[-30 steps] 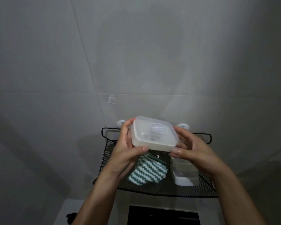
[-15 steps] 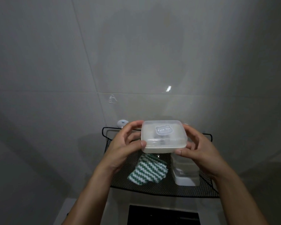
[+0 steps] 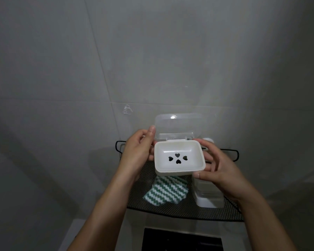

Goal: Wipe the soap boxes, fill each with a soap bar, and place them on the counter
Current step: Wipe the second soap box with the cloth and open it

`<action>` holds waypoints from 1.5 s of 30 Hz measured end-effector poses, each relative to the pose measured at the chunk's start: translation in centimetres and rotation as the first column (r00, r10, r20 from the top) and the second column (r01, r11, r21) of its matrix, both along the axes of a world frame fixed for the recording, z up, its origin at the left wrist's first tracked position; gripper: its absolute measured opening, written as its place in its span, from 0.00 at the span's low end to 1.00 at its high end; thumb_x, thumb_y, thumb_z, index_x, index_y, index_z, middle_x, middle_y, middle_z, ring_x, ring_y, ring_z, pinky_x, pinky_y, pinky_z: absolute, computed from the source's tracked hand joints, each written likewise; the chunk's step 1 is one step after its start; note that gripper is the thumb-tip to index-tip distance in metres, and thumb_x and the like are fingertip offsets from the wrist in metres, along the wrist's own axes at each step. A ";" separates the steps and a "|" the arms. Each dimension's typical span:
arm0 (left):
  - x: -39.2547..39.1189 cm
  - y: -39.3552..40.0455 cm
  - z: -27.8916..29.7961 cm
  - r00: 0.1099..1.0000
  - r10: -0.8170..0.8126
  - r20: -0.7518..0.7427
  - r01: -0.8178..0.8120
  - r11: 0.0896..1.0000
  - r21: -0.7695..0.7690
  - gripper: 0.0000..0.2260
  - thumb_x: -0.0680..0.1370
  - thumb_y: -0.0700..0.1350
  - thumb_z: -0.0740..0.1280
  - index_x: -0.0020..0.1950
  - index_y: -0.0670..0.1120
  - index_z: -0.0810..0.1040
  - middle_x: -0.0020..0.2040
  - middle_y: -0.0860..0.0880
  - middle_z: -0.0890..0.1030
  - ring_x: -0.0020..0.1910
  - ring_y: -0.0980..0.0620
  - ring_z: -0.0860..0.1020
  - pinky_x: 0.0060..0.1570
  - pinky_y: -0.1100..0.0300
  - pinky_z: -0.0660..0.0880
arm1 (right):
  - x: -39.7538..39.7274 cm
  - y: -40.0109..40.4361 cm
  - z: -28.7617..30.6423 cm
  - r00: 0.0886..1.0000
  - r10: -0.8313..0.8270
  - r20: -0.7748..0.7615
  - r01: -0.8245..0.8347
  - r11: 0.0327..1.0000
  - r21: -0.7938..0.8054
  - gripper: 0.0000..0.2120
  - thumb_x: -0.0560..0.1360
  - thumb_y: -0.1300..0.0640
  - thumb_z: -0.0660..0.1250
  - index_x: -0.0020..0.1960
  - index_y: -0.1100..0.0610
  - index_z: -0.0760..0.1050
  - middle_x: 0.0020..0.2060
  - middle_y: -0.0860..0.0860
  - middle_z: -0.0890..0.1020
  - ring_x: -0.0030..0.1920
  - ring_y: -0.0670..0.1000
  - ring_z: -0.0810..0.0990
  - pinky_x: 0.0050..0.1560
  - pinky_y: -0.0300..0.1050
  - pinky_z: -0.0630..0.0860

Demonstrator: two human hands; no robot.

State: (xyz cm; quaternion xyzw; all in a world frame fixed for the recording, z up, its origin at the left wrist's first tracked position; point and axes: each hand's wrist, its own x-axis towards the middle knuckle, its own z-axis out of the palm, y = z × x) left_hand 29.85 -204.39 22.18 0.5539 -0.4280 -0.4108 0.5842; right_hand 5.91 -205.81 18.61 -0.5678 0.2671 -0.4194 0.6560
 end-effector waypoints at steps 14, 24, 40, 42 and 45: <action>0.8 0.4 -0.6 0.993 -0.085 -0.078 0.085 0.996 0.006 0.09 0.72 0.33 0.74 0.50 0.43 0.82 0.42 0.41 0.85 0.39 0.49 0.83 0.37 0.62 0.79 | -0.4 0.2 0.0 1.000 0.010 0.019 -0.011 0.999 0.048 0.44 0.65 0.72 0.76 0.76 0.49 0.65 0.68 0.53 0.78 0.62 0.59 0.82 0.53 0.46 0.81; 1.1 0.2 -1.7 0.984 -0.178 0.002 0.178 0.983 0.041 0.06 0.76 0.37 0.71 0.52 0.43 0.83 0.45 0.41 0.86 0.44 0.47 0.84 0.45 0.57 0.81 | -0.4 0.4 0.4 0.996 -0.089 0.014 0.077 0.925 0.372 0.20 0.72 0.63 0.68 0.63 0.64 0.78 0.55 0.65 0.84 0.51 0.61 0.86 0.43 0.50 0.84; -1.9 1.8 -8.6 0.238 -0.381 0.893 0.336 0.895 0.293 0.14 0.76 0.41 0.71 0.61 0.49 0.81 0.61 0.48 0.78 0.55 0.50 0.78 0.54 0.58 0.76 | -0.7 0.7 1.1 0.964 -0.263 0.028 0.231 0.889 0.395 0.18 0.69 0.64 0.68 0.58 0.64 0.75 0.47 0.64 0.86 0.43 0.59 0.87 0.37 0.49 0.84; -1.7 1.8 -8.7 0.306 -0.374 0.875 0.313 0.908 0.279 0.10 0.76 0.40 0.69 0.56 0.47 0.83 0.57 0.47 0.80 0.53 0.50 0.79 0.51 0.57 0.76 | -0.6 0.9 1.0 0.964 -0.263 0.031 0.229 0.889 0.397 0.17 0.69 0.64 0.68 0.57 0.63 0.76 0.47 0.64 0.86 0.43 0.59 0.87 0.37 0.50 0.84; -0.6 2.1 -8.2 0.501 -0.319 0.805 0.240 0.944 0.226 0.06 0.75 0.40 0.68 0.51 0.48 0.81 0.51 0.51 0.78 0.49 0.53 0.77 0.46 0.59 0.73 | -0.7 0.9 1.0 0.963 -0.267 0.035 0.232 0.889 0.395 0.16 0.70 0.64 0.68 0.57 0.63 0.76 0.47 0.63 0.86 0.43 0.59 0.87 0.38 0.50 0.84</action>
